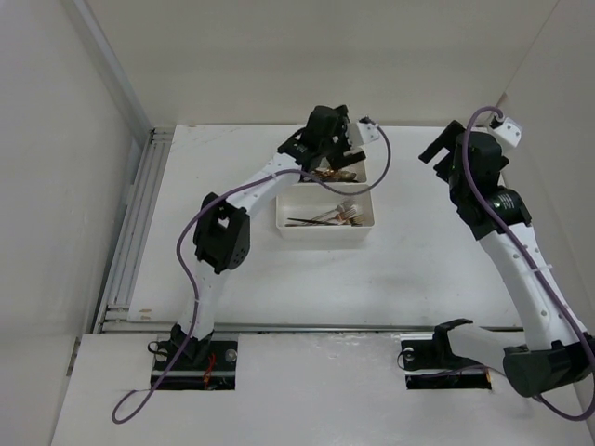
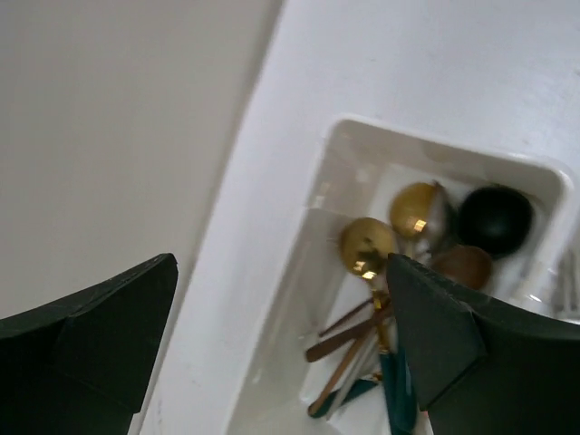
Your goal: Sort the eating utensils into containers
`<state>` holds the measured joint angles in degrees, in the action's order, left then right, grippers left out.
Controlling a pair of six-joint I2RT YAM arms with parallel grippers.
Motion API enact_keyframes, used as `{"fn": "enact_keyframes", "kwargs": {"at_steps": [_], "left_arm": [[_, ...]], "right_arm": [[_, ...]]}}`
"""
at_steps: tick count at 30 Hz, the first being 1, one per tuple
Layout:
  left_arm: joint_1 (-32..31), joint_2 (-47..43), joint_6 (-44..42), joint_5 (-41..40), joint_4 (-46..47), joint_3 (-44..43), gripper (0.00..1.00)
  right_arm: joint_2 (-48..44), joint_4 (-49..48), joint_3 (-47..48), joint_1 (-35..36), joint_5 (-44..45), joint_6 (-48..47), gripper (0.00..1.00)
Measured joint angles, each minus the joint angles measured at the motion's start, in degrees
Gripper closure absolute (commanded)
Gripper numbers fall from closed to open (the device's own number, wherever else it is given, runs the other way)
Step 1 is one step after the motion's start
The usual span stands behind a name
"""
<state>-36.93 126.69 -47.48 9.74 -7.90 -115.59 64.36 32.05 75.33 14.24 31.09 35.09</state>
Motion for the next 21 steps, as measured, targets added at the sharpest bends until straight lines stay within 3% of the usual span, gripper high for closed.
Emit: {"fn": "enact_keyframes", "kwargs": {"at_steps": [7, 12, 16, 21], "left_arm": [[1.81, -1.42, 10.32, -21.07, 9.9, -4.57, 0.0], [7.69, -4.02, 16.5, -35.95, 10.08, -5.9, 0.0], [14.56, -6.84, 23.12, -43.98, 4.26, -8.39, 0.0], [24.68, -13.53, 37.07, -43.12, -10.51, -8.7, 0.0]], "right_arm": [[2.27, -2.29, 0.87, -2.95, -0.83, -3.45, 0.01], [6.08, -2.93, 2.62, -5.29, -2.38, -6.8, 0.01], [8.35, -2.91, 3.08, -5.55, -2.21, -8.24, 0.01], [9.18, -3.48, 3.08, -5.55, -0.13, -8.76, 0.01]]}}
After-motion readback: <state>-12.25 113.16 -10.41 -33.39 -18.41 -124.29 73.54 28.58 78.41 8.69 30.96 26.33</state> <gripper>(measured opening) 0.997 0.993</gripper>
